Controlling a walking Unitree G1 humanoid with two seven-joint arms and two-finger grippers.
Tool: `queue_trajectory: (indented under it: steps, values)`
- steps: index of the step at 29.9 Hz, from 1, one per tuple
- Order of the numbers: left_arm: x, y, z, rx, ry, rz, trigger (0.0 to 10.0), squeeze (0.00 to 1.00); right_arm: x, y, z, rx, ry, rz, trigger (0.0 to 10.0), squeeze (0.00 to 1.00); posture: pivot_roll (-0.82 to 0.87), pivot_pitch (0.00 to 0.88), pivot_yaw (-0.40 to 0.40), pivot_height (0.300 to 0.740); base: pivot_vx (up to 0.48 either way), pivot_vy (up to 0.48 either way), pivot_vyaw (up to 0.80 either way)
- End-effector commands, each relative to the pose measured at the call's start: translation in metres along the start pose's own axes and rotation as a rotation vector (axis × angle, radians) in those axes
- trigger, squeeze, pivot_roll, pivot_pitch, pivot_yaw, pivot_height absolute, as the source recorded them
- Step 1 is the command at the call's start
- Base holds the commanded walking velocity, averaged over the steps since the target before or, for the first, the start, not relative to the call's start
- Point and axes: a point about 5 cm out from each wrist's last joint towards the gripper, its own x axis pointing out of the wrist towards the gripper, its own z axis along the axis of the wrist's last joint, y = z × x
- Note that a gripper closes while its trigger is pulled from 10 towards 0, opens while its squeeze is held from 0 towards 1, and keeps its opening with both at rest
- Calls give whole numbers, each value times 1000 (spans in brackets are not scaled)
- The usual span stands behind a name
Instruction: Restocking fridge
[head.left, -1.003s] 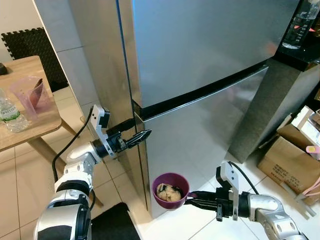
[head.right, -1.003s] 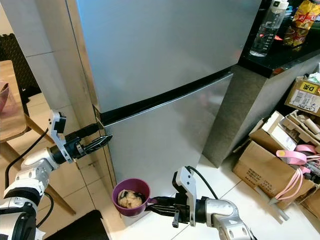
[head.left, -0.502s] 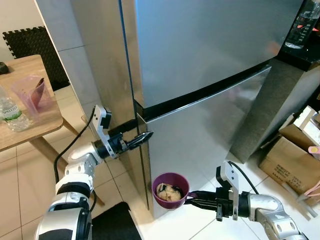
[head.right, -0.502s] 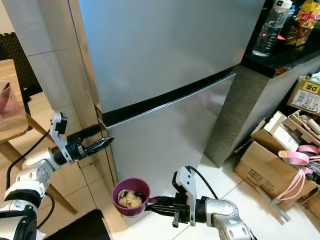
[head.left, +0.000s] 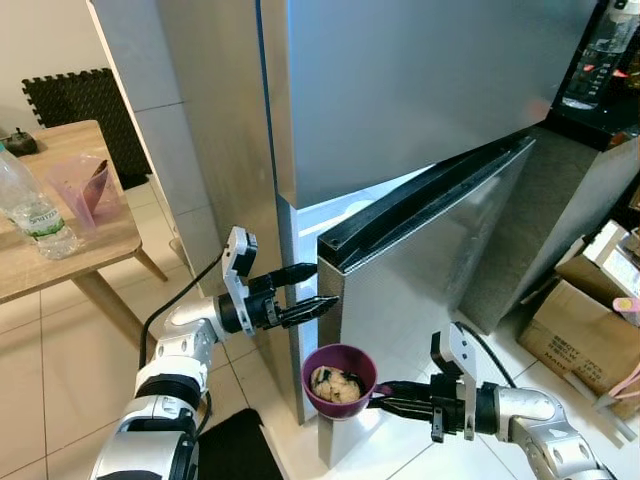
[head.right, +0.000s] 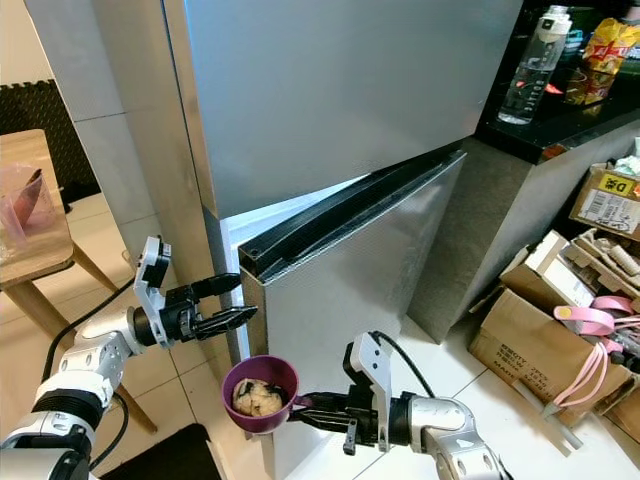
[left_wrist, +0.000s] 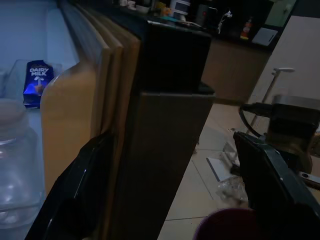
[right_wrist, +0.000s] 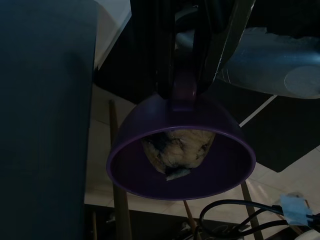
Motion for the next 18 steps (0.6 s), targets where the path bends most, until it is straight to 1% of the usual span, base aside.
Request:
queue_trajectory:
  steps: [1,4,8,10,11,12,13,16,17,18]
  values:
    - [7,-1,2,28,5,-10,10000,0,3,2,5,-17,-17,22,10000,0,-79,0,-11,740,0,0,0]
    - [1,-1,-10,-6,43,35,10000,0,3,3,4,-16,-15,24,10000,0,-77,0,-11,740,0,0,0]
    - [-3,-2,-16,-36,58,34,10000,0,3,3,4,-16,-14,25,10000,0,-77,0,-11,740,0,0,0]
    - [-11,-6,-28,-76,97,36,10000,0,3,3,4,-15,-13,25,10000,0,-78,0,-11,740,0,0,0]
    - [-11,-6,-28,-76,97,36,10000,0,3,3,4,-15,-13,25,10000,0,-78,0,-11,740,0,0,0]
    - [-15,-7,-33,-101,113,43,10000,0,3,3,4,-15,-13,26,10000,0,-76,0,-10,740,0,0,0]
    - [-15,-7,-33,-101,113,43,10000,0,3,3,4,-15,-13,26,10000,0,-76,0,-10,740,0,0,0]
    - [-30,-10,-49,-172,166,81,10000,0,3,3,4,-15,-11,28,10000,0,-77,0,-11,740,0,0,0]
    - [-30,-10,-49,-172,166,81,10000,0,3,3,4,-15,-11,28,10000,0,-77,0,-11,740,0,0,0]
    - [-38,-11,-57,-213,174,130,10000,0,4,3,4,-15,-11,29,10000,0,-76,0,-11,740,0,0,0]
